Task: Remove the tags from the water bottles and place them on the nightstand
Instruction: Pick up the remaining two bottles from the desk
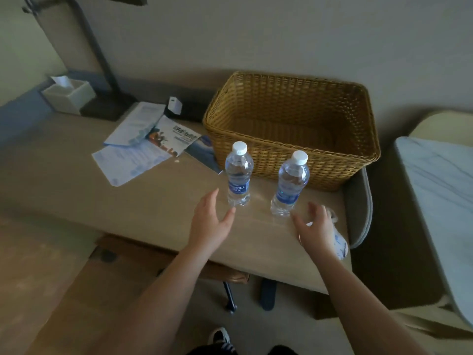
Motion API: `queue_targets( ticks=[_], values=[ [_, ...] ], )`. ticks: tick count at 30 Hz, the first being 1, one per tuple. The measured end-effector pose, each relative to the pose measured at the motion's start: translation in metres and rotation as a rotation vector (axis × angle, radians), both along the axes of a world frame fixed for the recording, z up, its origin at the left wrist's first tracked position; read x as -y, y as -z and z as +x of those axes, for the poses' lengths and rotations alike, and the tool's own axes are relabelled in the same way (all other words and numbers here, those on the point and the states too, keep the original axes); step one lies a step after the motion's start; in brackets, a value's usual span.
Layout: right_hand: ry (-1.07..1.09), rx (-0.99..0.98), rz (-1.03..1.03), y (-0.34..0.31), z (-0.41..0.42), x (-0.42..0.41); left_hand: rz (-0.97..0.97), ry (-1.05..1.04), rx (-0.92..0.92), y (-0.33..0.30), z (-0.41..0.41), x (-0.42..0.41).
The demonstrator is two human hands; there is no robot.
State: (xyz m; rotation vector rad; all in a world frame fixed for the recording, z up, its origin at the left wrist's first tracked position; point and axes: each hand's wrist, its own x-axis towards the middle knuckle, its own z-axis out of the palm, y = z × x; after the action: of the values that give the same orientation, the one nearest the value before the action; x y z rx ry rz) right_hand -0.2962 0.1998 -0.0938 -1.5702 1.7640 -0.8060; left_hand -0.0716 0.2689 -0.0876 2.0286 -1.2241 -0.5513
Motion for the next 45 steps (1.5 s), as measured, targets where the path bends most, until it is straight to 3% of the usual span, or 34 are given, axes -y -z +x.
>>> queue_targets(
  ticks=[10, 16, 30, 40, 45],
  values=[
    [-0.037, 0.236, -0.082, -0.028, 0.031, 0.043, -0.196, 0.091, -0.352, -0.023, 0.009, 0.081],
    [-0.011, 0.230, -0.103, -0.032, 0.042, 0.055, -0.210, 0.098, -0.396, -0.025, 0.006, 0.105],
    [0.085, 0.132, -0.131, -0.031, 0.053, 0.044, -0.249, 0.169, -0.291, -0.019, 0.003, 0.110],
    [0.084, 0.192, -0.147, -0.026, 0.063, -0.004, -0.270, 0.283, -0.345, -0.016, 0.004, 0.071],
    [0.173, 0.234, -0.198, -0.029, 0.058, -0.044, -0.254, 0.435, -0.361, -0.025, 0.002, 0.039]
  ],
)
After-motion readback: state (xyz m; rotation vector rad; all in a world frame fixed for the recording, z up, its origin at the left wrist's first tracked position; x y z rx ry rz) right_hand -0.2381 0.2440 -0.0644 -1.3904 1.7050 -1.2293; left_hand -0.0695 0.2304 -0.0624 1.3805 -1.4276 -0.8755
